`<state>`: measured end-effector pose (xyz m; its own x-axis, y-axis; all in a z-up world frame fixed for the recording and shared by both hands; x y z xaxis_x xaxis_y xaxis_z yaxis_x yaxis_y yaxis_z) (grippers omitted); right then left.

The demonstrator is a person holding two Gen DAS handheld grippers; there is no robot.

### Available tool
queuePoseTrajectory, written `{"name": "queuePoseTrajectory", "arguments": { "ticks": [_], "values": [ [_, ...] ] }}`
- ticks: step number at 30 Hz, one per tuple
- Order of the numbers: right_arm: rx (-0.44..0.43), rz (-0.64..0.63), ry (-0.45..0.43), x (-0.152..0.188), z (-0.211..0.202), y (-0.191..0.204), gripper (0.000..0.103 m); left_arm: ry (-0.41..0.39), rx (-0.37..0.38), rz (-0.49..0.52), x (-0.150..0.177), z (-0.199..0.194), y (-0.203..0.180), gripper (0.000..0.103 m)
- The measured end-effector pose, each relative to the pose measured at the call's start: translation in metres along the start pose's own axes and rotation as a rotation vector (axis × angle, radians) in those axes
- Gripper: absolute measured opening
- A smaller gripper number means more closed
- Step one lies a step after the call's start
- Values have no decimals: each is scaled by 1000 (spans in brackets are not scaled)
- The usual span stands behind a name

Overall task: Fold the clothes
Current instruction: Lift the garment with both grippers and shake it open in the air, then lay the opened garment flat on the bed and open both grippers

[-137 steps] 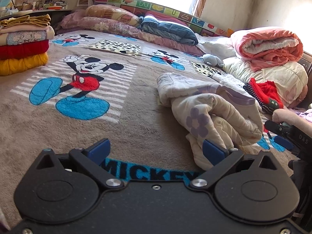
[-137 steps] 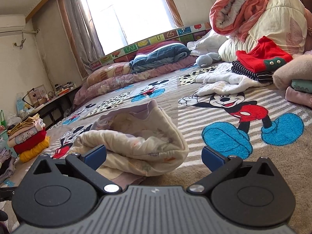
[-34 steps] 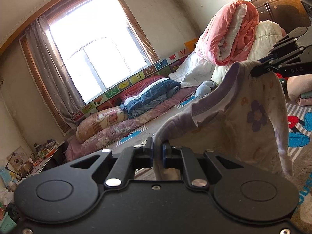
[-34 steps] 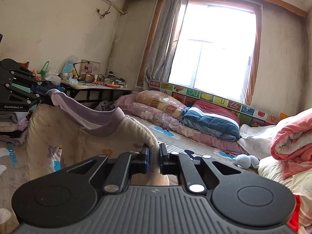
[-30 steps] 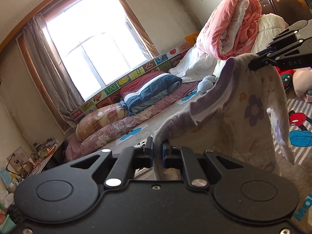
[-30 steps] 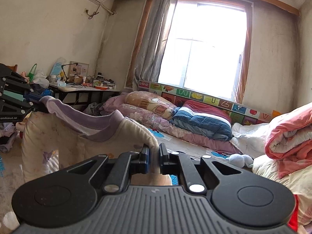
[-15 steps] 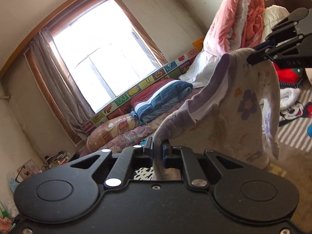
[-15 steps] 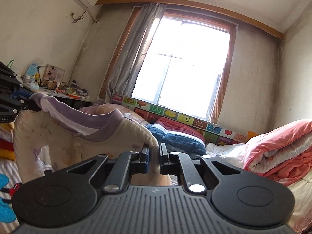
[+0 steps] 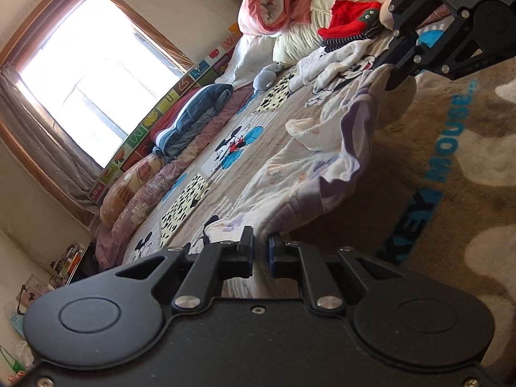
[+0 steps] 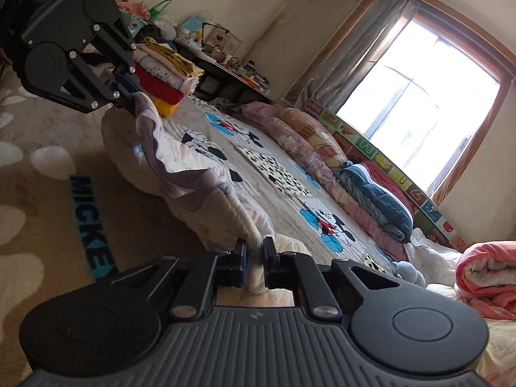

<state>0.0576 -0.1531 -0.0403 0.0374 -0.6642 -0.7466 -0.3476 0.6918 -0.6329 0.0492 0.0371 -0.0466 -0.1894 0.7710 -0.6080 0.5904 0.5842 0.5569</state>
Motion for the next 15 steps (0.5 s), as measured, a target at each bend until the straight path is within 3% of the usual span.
{"name": "queuePoseTrajectory", "arguments": {
  "ticks": [15],
  "values": [
    [-249,-296,132,30,-47,99,12,241,127,379,53,-1,-72,7]
  ]
}}
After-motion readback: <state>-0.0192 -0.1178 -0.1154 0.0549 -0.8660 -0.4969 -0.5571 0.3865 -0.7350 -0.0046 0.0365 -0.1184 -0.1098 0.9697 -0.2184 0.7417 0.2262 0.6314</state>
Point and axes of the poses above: each gripper's, at about its wrist camera, not at the fingertips, and z roughly the way its jaws point, y to its left, x to its underside, the point moved 1 cm from there along z, roughly the way its jaws point, and after that the axes turned 15 degrees about x, right-handed, at the moved point
